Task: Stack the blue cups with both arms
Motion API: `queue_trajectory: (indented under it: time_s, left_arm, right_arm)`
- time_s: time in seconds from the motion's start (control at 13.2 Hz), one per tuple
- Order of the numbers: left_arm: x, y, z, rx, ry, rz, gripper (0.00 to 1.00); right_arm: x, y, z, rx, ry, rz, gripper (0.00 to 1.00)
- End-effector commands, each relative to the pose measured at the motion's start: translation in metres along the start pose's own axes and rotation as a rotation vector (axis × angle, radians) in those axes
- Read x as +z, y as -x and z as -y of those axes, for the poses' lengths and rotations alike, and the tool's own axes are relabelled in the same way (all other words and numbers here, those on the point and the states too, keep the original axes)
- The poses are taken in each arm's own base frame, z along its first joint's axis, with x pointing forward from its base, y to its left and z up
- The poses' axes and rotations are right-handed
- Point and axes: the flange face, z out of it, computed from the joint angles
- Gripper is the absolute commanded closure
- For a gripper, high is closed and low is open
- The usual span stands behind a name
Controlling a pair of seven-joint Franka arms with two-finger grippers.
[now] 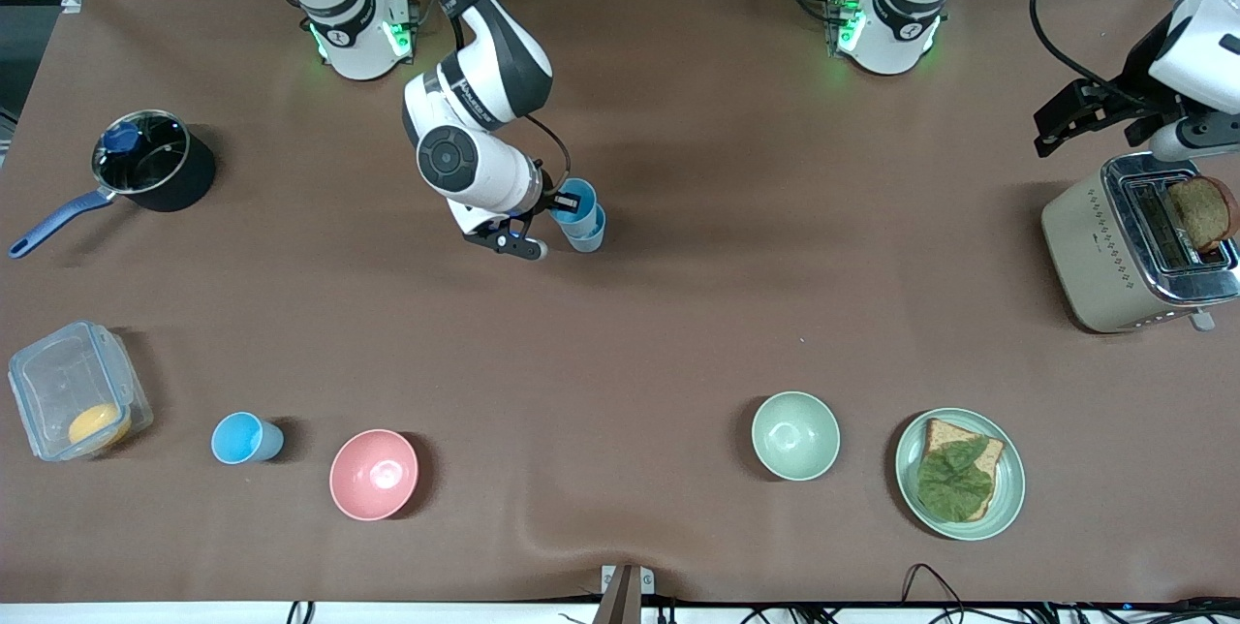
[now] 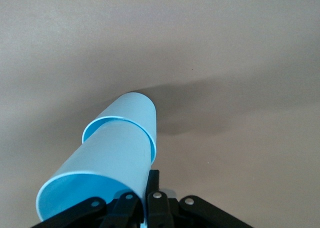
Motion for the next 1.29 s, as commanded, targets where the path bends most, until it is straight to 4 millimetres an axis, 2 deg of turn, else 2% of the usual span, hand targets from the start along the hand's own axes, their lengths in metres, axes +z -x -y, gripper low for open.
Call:
queue_trajectory:
  time_s: [0.0, 0.08, 0.15, 0.45, 0.53, 0.68, 0.98, 1.21]
  left_arm:
    - [-0.003, 0.008, 0.010, -0.008, 0.041, 0.006, 0.00]
    - [-0.004, 0.008, 0.009, -0.012, 0.041, 0.005, 0.00]
    - [-0.004, 0.009, 0.007, -0.012, 0.039, 0.006, 0.00]
    - [-0.001, 0.006, 0.001, -0.004, 0.038, 0.014, 0.00]
    - [0.000, 0.006, -0.002, 0.001, 0.037, 0.015, 0.00]
    - [-0.001, 0.007, -0.007, 0.010, 0.036, 0.014, 0.00]
    - [-0.011, 0.009, -0.005, 0.009, 0.039, -0.009, 0.00]
    - [-0.016, 0.011, -0.005, 0.004, 0.038, -0.008, 0.00]
  right_arm:
    - [0.000, 0.000, 0.005, 0.020, -0.014, 0.005, 0.67]
    - [0.000, 0.000, 0.005, 0.023, -0.014, 0.005, 0.24]
    - [0.000, 0.000, 0.005, 0.021, -0.012, 0.004, 0.00]
    - [-0.017, -0.004, -0.002, 0.015, -0.005, 0.016, 0.00]
    - [-0.028, -0.008, -0.010, 0.022, 0.006, 0.029, 0.00]
    - [-0.061, -0.021, -0.036, -0.001, 0.035, 0.031, 0.00]
    - [-0.143, -0.065, -0.127, -0.107, 0.072, 0.021, 0.00]
    - [-0.211, -0.101, -0.213, -0.235, 0.061, -0.067, 0.00]
